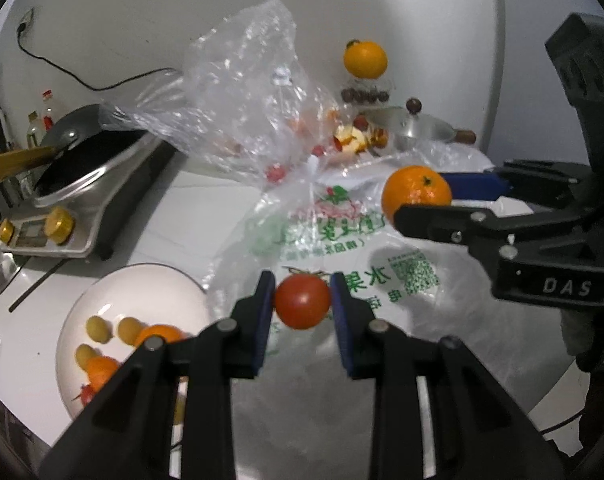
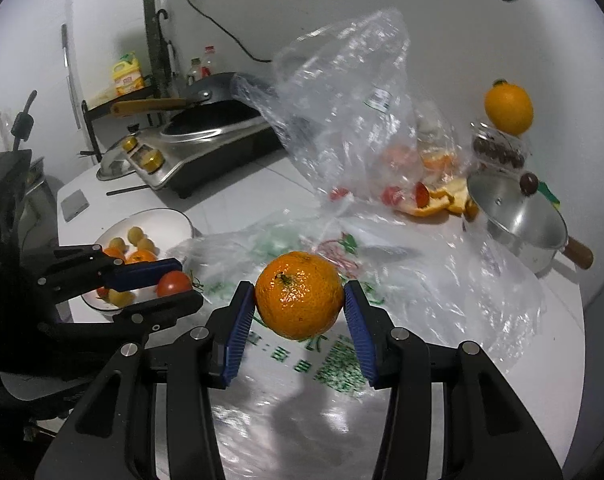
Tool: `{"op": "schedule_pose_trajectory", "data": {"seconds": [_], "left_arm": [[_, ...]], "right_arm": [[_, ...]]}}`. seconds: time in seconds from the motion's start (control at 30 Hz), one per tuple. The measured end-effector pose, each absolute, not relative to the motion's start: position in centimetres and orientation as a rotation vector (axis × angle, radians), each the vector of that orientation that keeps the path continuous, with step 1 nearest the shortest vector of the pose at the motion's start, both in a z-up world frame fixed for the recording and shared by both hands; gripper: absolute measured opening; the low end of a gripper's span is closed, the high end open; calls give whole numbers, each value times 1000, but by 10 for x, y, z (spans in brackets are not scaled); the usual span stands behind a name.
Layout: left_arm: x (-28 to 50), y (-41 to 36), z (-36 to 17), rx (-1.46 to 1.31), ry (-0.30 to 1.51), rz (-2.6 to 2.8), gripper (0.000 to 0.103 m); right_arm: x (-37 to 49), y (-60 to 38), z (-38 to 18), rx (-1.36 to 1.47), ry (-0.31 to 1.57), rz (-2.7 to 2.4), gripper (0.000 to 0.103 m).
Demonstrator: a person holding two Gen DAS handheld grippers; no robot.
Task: Organize fruits
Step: 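Carry the orange and tomato over the white plate with both grippers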
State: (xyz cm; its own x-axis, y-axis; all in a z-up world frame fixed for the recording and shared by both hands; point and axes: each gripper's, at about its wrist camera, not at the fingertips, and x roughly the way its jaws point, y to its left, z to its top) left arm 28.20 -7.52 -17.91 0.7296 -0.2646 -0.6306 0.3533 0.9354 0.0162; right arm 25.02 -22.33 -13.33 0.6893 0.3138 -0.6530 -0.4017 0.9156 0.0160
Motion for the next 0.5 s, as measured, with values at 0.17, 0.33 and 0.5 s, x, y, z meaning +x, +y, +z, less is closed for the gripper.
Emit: {"op": "schedule_pose_trajectory", "data": {"seconds": [0.17,0.33,0.5], "left_arm": [[272,-53,-169,119,643,-319,29],[265,-30,-164,101,628,-289,29],[258,-6,-163,84,621,-260,29]], "right_arm": [[246,-204,-123,-157,685,422,49],[244,-182,-118,-179,674,446,49],[242,-161,-114,-202,668,472,49]]}}
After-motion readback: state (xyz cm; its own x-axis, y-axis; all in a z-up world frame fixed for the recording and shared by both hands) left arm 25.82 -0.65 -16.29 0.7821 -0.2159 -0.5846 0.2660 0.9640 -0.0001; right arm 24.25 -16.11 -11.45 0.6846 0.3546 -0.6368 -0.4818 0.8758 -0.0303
